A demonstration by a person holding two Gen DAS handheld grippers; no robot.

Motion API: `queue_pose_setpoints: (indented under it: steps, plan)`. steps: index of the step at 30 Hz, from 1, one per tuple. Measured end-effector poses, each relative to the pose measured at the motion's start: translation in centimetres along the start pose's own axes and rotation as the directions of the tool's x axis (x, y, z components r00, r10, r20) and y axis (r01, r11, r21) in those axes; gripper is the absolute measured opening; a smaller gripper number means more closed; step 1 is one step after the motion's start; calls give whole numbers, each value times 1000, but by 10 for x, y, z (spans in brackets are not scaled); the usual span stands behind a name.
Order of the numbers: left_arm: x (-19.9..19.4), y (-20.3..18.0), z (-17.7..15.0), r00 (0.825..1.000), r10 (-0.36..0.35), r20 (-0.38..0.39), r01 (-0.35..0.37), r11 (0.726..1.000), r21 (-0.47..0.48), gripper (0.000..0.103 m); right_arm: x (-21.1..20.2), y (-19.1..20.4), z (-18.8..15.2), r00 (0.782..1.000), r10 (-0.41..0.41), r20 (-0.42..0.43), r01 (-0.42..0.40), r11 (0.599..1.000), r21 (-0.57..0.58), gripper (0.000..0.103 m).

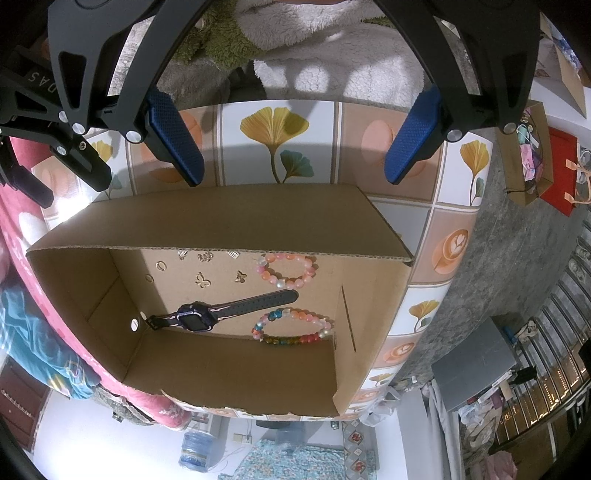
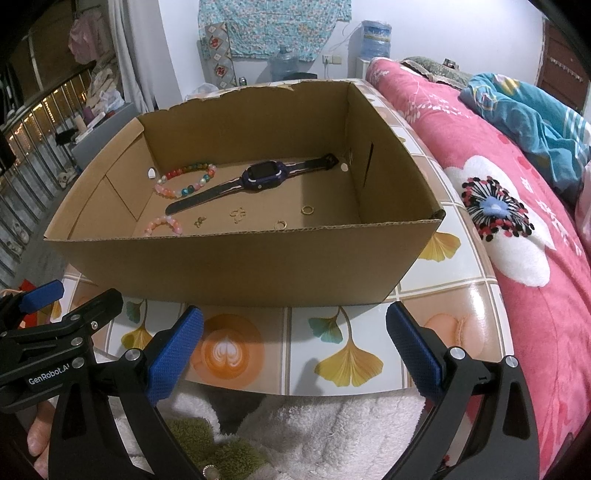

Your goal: Organize jewelry

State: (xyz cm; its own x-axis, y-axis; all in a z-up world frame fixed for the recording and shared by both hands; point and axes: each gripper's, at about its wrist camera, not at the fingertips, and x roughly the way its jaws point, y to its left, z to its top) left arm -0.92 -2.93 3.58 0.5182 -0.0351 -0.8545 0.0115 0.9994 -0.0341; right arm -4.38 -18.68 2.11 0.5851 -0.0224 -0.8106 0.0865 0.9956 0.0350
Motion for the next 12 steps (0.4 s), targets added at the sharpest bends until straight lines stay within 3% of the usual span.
queue_pose_setpoints:
  steps: [12]
  plan:
    - [0,1,-2,1000,0,-3,0,1000,-1,94,1,0,0,1000,-1,-1,1,1000,-1,96]
